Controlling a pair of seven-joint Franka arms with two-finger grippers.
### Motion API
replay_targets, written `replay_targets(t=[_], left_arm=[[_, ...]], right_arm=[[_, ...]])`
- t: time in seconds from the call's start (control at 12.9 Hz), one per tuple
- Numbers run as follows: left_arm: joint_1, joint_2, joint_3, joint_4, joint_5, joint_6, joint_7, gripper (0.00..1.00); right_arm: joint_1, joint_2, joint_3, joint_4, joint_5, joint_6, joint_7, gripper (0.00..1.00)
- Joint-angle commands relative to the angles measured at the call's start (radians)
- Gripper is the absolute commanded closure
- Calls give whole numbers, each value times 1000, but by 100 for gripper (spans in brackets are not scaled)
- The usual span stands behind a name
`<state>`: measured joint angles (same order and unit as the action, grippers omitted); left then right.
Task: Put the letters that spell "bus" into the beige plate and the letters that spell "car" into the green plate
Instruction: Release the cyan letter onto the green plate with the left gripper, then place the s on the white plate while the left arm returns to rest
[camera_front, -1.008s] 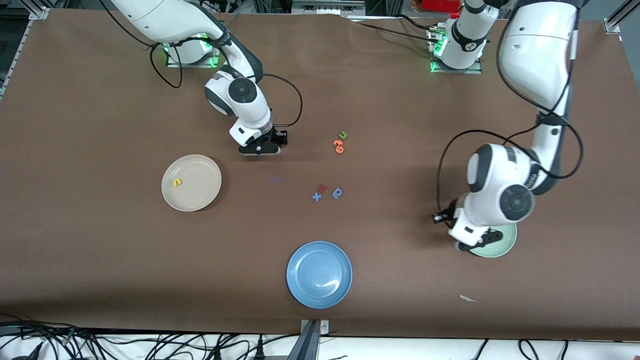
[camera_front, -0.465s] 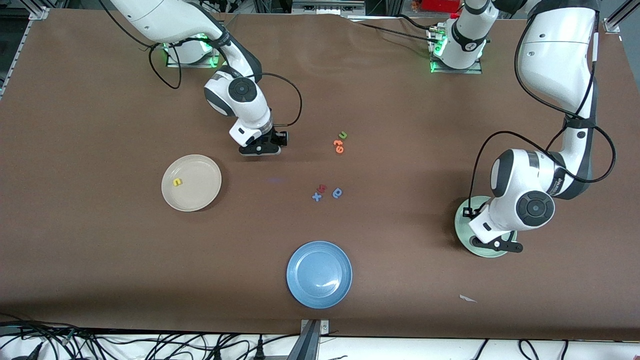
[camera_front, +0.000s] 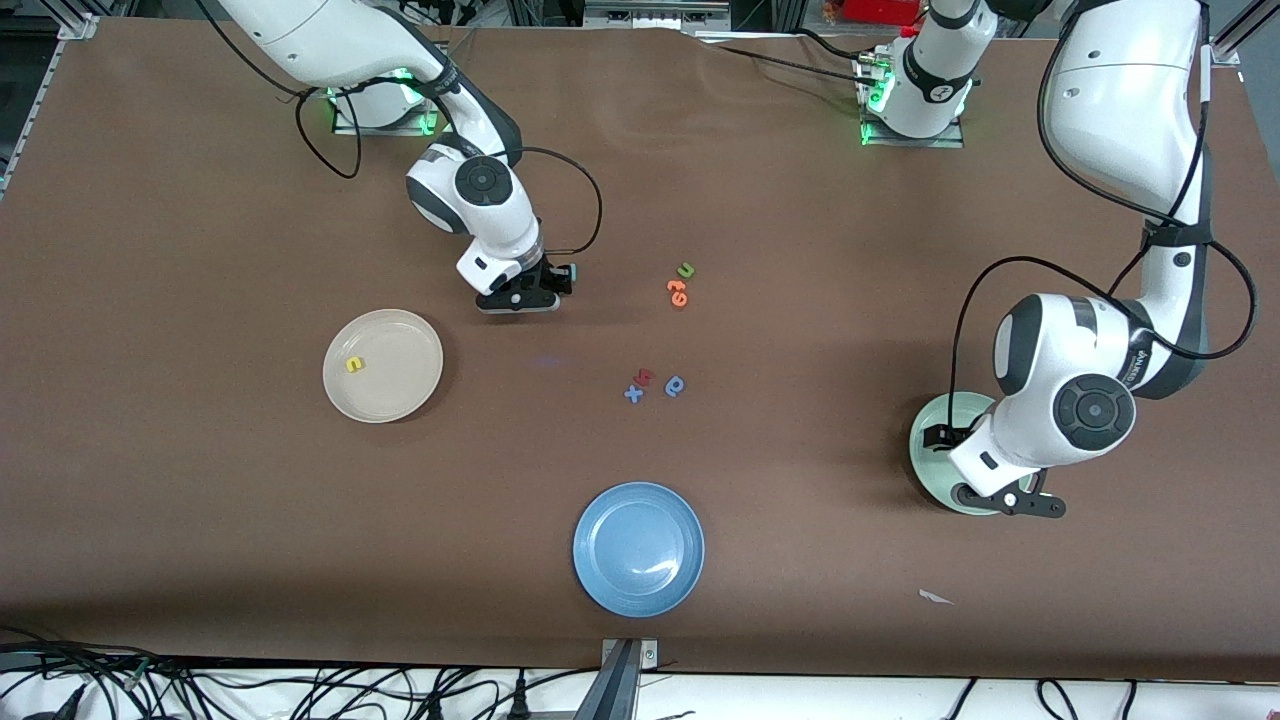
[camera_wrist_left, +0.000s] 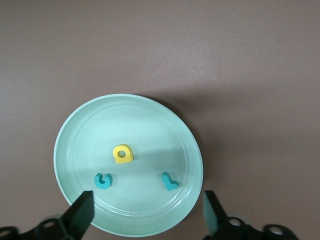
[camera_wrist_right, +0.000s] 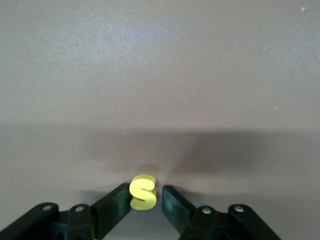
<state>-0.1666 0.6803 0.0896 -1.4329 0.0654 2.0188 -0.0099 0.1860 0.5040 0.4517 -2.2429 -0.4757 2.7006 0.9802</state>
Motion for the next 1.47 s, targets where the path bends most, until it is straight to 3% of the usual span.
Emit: replay_targets(t=[0.0, 0.15, 0.23, 0.54, 0.78, 1.01, 1.24, 1.32, 1.4], left_arm=[[9, -39, -4, -1, 17, -32, -28, 0], [58, -74, -24, -1, 16, -55, -27, 0], [61, -79, -25, 0, 16, -63, -27, 0], [64, -168, -24, -1, -57, -115, -30, 0], [64, -293, -21, -81, -81, -138, -30, 0], [65, -444, -21, -159, -81, -185, -27, 0], [65, -520, -19, -185, -76, -206, -27, 0], [65, -553, -19, -211, -72, -198, -21, 0], [65, -571, -19, -231, -72, -198, -21, 0]], right_arm=[[4, 13, -15, -6, -29, 16, 17, 80], [4, 11, -15, -7, -31, 16, 17, 94], [4, 8, -16, -7, -31, 16, 17, 96], [-11, -80, -25, -9, -35, -68, -33, 96], [-68, -154, -24, -17, -34, -139, -135, 96], [-173, -196, -24, -32, -32, -169, -344, 96], [-275, -194, -25, -32, -32, -170, -555, 95], [-287, -194, -27, -32, -31, -170, -583, 92], [-289, -193, -28, -34, -31, -170, -584, 82]])
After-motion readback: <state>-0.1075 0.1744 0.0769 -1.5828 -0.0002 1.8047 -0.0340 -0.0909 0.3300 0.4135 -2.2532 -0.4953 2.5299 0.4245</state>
